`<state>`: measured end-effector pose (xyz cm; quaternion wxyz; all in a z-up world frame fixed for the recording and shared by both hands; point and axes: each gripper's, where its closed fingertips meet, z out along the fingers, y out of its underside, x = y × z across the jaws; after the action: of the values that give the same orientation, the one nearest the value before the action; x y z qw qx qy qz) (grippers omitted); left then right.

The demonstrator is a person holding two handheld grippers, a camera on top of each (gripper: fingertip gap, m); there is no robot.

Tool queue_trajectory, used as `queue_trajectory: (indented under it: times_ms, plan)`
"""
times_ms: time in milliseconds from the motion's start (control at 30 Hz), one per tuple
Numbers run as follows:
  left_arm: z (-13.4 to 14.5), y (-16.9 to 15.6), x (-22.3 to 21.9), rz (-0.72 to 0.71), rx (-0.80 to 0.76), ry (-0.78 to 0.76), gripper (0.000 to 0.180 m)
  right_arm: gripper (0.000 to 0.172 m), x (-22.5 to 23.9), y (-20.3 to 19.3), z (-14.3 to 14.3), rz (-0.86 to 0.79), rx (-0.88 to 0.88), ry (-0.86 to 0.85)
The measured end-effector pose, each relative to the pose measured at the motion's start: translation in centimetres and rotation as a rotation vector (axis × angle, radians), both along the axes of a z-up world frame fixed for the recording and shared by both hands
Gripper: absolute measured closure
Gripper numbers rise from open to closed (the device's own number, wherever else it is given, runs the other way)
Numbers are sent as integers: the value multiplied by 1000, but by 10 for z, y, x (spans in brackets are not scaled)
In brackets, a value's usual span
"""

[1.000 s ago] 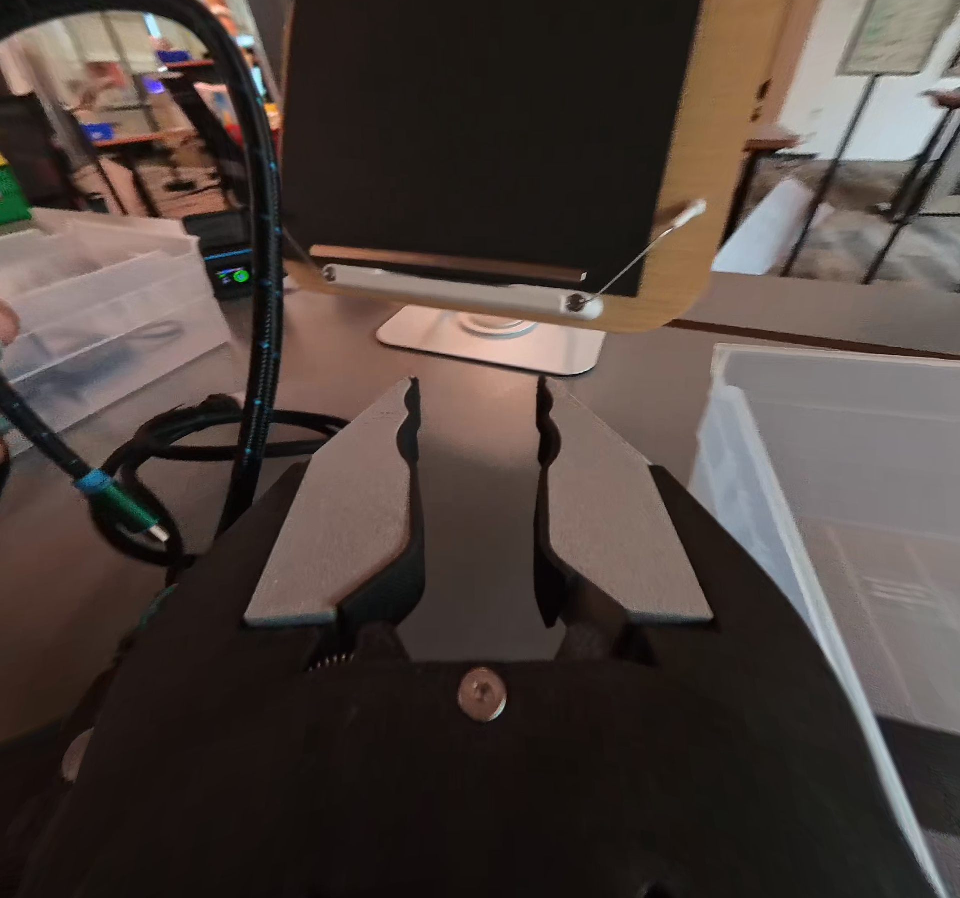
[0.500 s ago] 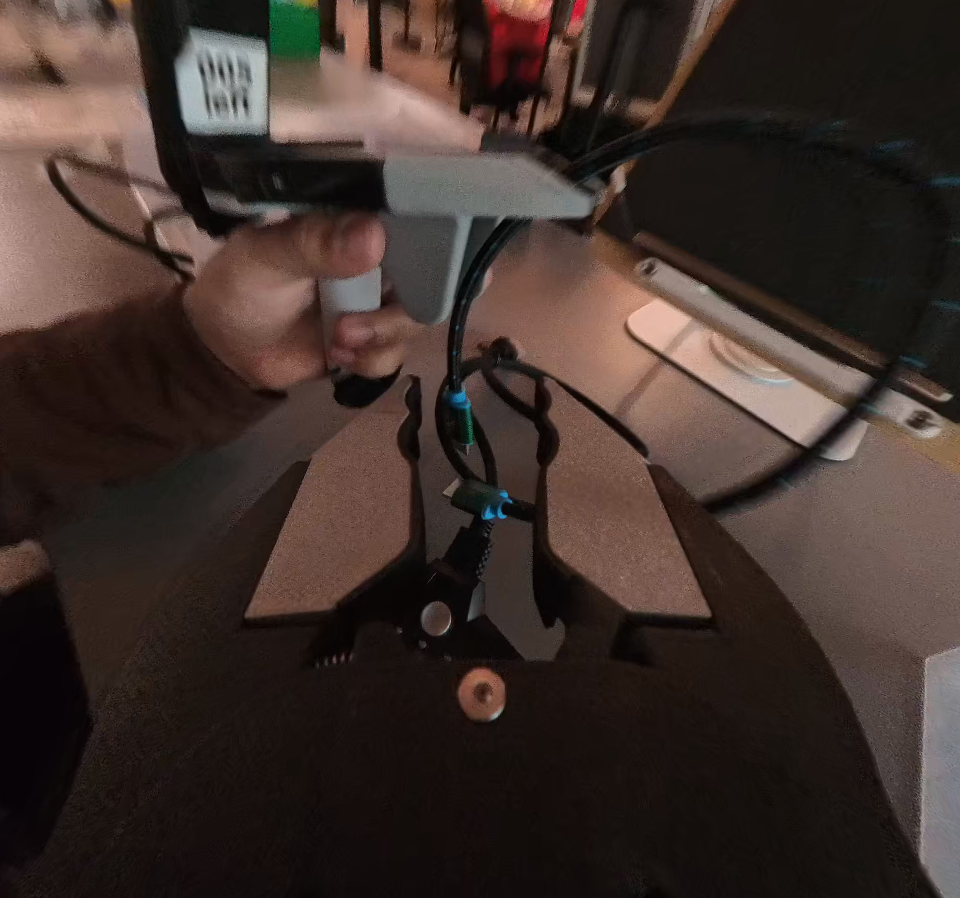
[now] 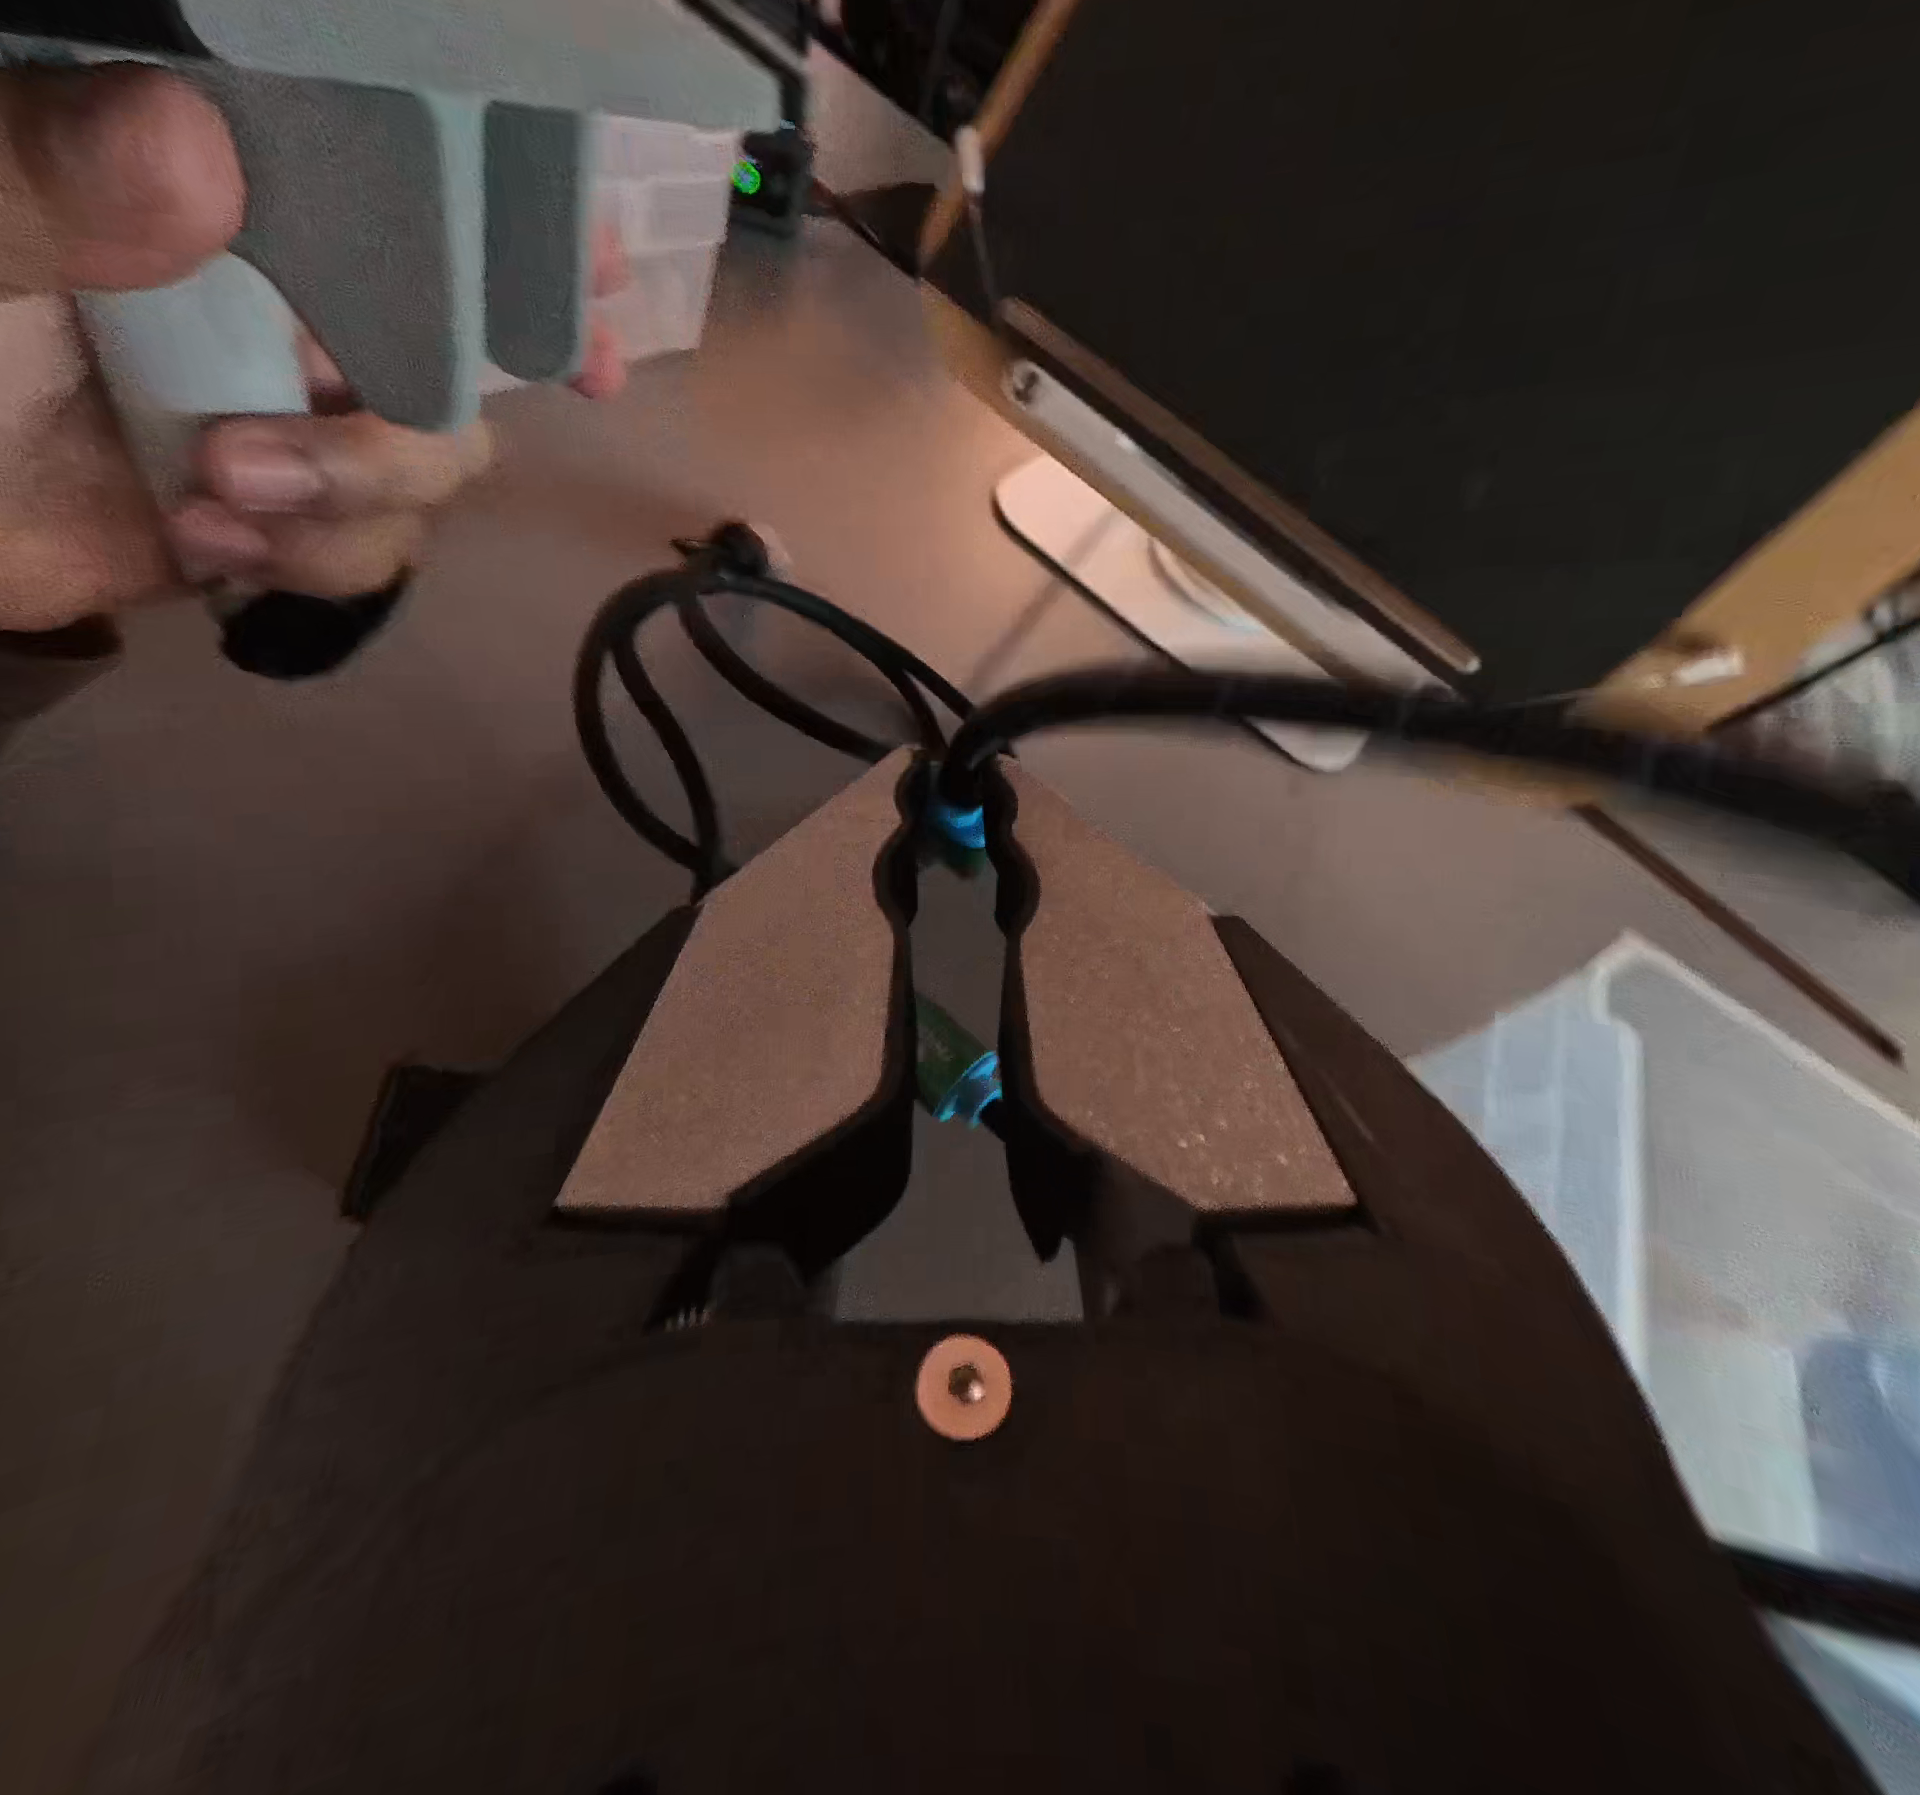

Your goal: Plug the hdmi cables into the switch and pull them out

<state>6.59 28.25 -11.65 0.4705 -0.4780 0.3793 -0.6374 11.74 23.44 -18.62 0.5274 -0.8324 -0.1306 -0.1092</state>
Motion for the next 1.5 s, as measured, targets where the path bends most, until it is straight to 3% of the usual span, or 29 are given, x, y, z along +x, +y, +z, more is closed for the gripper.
queue_trajectory:
  times_ms: [67,167,333,533,667,800,900,1000,1033,1100,1233,1333,1500]
  plan:
    - [-17,13,4,91,54,126,172,166,16,-15,-9,-34,-119,46]
    - [-33,12,12,132,127,227,159,166,30,-37,-51,-54,-403,104]
    - [-50,14,19,161,160,303,153,138,57,-57,-110,-121,-678,110]
    - [-73,31,19,275,307,469,152,129,35,-73,-91,-28,-586,112]
    - [-82,28,22,291,415,508,149,127,-22,-90,-87,313,-613,112]
    - [-89,17,24,225,495,533,140,121,-25,-84,-97,442,-610,-122]
    - [-103,13,18,223,698,604,139,122,-25,-76,-104,515,-643,-251]
    - [-124,-5,13,134,858,660,149,118,-19,-74,-122,569,-708,-393]
    - [-131,-10,10,95,889,681,143,120,-18,-74,-125,583,-720,-404]
    - [-140,-15,7,49,916,710,141,116,-20,-68,-125,621,-698,-396]
    - [-141,-19,4,32,992,697,142,125,-35,-62,-128,742,-668,-313]
    - [-140,-19,1,67,1072,705,143,126,-33,-54,-126,724,-669,-267]
    - [-128,-17,-5,140,1135,647,139,127,-30,-40,-80,704,-475,13]
